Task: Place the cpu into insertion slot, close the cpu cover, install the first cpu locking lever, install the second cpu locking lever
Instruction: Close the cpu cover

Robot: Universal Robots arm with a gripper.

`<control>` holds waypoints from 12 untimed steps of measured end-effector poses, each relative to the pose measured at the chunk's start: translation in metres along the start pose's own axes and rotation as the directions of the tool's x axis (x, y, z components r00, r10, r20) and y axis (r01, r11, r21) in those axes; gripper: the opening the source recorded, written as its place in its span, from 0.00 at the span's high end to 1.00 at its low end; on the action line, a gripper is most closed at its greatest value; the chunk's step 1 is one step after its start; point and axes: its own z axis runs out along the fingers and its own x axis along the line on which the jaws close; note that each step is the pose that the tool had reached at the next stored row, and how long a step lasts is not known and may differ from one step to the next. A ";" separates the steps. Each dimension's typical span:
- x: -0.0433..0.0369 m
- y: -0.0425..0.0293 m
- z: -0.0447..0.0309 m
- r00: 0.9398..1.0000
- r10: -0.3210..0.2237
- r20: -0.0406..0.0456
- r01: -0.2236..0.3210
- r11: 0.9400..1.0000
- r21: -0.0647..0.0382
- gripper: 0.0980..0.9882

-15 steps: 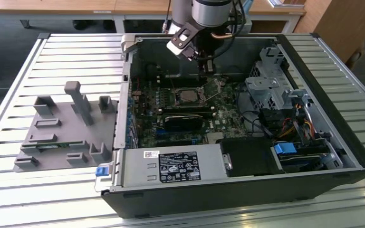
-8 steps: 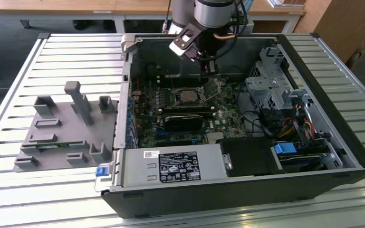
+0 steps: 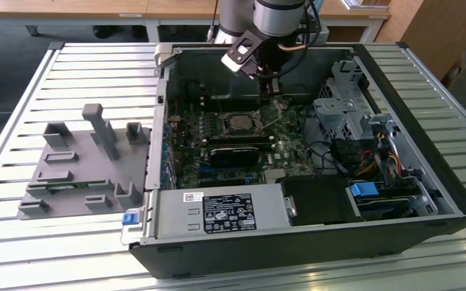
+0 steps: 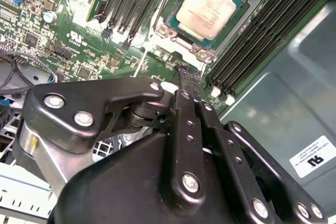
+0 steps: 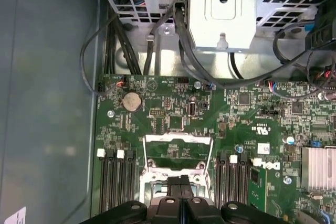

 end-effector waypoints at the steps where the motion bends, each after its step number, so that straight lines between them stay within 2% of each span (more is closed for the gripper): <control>1: 0.0000 0.0007 0.0001 1.000 0.000 0.000 0.000 1.000 0.000 0.99; 6: 0.0000 0.0031 0.0005 1.000 0.000 0.001 0.000 1.000 0.000 0.99; 12: -0.0001 0.0092 0.0010 1.000 0.000 0.001 0.000 1.000 0.000 0.99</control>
